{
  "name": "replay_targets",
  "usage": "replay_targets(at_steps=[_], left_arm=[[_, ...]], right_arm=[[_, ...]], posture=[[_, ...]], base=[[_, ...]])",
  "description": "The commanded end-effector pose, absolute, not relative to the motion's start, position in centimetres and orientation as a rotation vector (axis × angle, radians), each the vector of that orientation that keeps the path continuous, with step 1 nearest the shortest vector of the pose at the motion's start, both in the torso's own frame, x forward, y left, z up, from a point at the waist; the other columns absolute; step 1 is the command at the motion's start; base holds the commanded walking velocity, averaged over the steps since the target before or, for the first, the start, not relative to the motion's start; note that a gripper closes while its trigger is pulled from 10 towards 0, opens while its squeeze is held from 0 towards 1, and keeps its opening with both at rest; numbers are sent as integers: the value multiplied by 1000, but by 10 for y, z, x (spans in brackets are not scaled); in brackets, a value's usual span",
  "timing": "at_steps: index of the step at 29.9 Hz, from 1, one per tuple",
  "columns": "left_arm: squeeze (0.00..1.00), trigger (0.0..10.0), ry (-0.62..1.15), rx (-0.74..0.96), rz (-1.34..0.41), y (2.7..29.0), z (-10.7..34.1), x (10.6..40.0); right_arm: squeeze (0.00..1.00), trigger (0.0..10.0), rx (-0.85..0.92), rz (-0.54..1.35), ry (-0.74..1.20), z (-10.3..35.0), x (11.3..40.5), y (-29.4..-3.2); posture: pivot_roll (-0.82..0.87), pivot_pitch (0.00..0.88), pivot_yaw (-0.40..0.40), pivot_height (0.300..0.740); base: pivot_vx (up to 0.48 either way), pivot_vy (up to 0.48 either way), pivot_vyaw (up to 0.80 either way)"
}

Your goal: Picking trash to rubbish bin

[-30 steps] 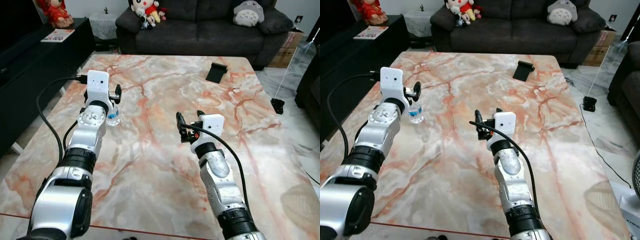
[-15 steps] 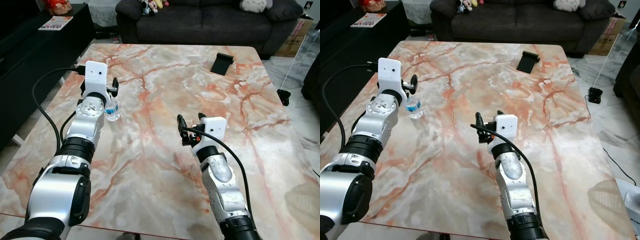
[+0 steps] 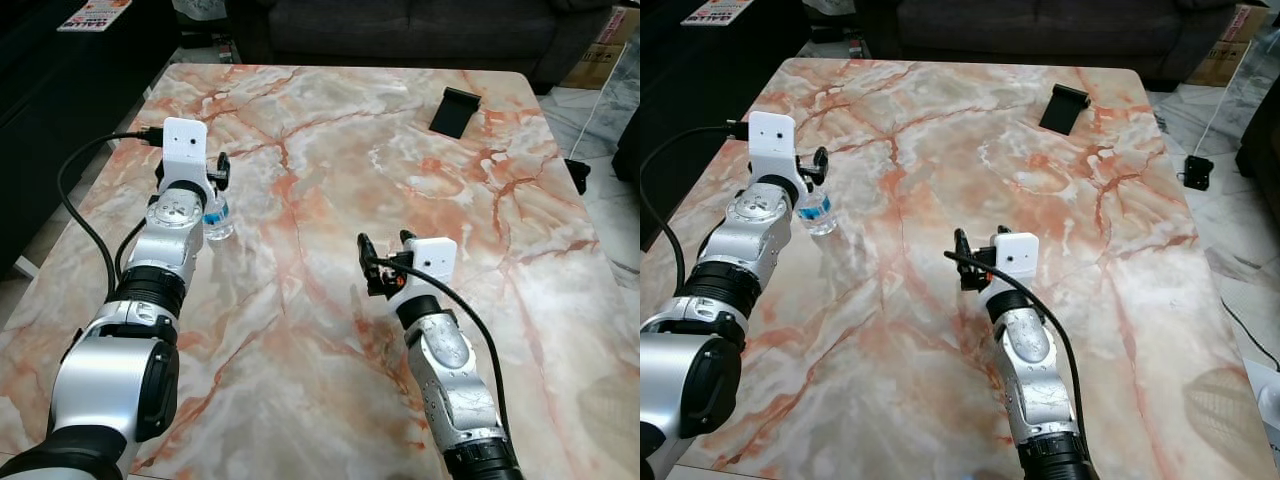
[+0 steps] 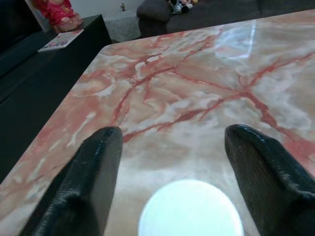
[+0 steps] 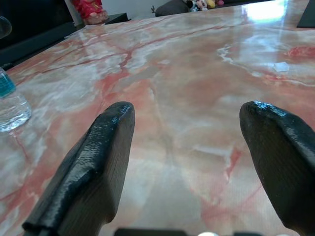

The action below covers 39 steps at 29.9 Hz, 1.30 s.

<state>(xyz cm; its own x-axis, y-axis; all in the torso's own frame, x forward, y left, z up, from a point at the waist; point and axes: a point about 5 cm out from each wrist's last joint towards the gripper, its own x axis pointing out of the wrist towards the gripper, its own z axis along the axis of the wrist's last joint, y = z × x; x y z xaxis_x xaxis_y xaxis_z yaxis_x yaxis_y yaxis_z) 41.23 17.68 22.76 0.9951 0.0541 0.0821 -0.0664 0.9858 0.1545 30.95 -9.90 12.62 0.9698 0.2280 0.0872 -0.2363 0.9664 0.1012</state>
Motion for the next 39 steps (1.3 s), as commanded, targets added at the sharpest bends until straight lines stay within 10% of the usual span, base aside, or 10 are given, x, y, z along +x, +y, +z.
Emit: replay_targets(at_steps=[1, 39], left_arm=[[0, 0, -106, 153, 33, 171, 234, 413], [0, 0, -45, 211, -12, 166, 225, 405]], right_arm=[[0, 10000, 113, 243, -76, 128, 308, -97], [0, 10000, 118, 252, -72, 128, 312, -92]], posture=[[33, 199, 42, 740], [49, 167, 41, 740]], base=[[0, 0, 0], [0, 0, 0]])
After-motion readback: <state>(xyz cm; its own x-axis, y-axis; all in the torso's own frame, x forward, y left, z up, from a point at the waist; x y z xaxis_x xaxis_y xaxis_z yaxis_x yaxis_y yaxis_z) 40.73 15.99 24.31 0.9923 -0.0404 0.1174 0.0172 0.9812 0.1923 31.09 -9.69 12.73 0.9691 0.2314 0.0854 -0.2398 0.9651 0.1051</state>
